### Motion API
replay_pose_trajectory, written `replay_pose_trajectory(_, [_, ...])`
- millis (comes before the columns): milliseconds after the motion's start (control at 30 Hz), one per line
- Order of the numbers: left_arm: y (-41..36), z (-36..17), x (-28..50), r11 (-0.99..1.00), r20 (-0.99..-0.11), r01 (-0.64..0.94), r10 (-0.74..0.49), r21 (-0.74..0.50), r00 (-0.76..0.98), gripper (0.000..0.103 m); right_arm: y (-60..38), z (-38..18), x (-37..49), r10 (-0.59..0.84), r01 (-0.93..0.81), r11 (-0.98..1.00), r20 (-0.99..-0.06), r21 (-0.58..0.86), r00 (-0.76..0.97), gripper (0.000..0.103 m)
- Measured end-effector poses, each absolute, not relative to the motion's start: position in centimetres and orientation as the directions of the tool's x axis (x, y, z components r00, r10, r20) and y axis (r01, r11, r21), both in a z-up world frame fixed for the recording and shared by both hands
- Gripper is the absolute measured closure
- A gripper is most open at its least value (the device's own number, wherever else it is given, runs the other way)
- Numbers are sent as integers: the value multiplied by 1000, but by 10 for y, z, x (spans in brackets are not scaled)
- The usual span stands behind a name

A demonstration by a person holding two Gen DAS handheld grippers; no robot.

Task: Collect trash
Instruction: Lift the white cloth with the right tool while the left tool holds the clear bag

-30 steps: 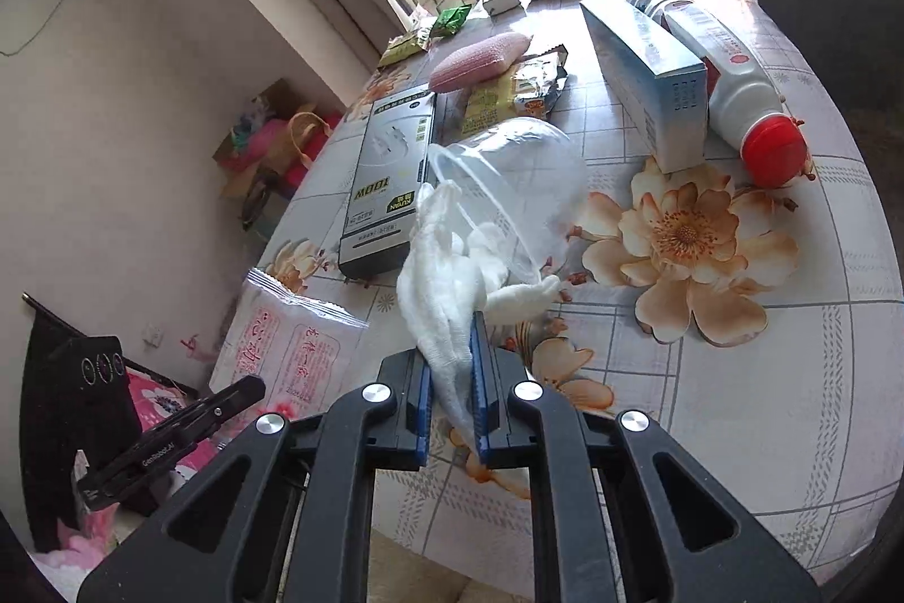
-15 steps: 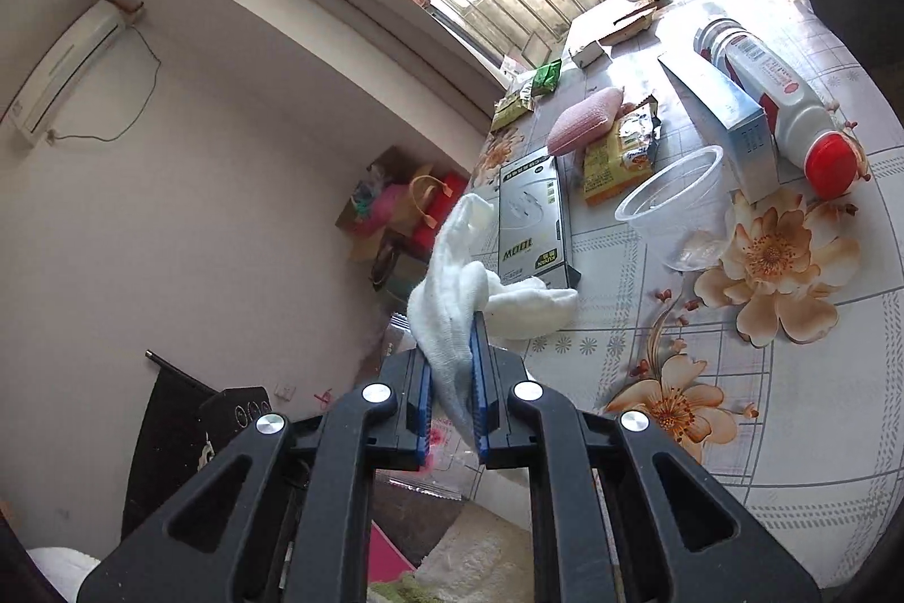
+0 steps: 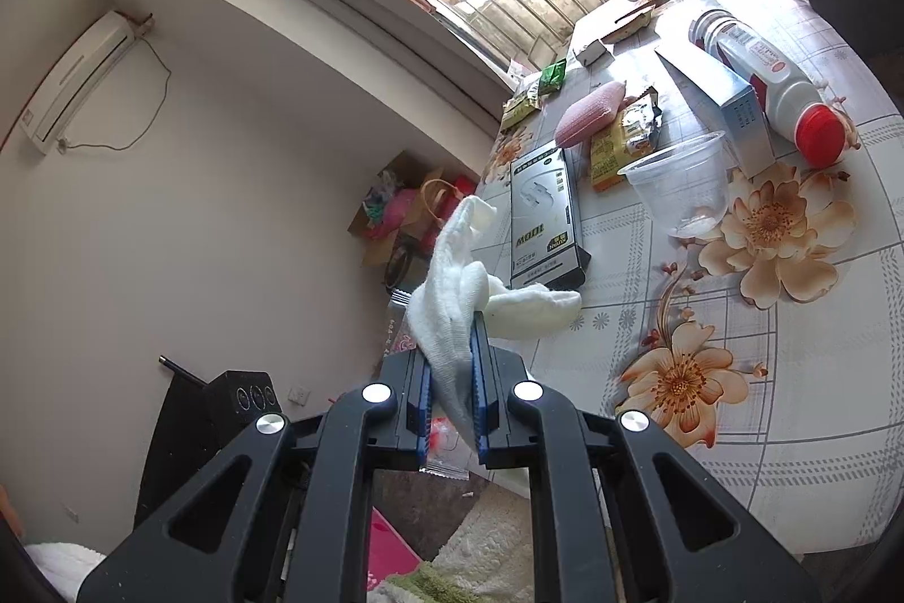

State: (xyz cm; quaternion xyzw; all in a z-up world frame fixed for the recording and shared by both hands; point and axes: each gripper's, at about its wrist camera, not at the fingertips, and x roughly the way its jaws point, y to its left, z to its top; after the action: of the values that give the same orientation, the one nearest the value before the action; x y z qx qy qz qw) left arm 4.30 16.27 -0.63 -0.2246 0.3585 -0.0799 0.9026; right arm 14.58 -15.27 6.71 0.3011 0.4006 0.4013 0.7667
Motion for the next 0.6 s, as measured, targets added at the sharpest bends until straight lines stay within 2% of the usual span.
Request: replay_pose_trajectory(600, [167,7,36,885,-584,-11,-297,-465,755,103,-147,77,139,838,-397,529,-388,750,385,91])
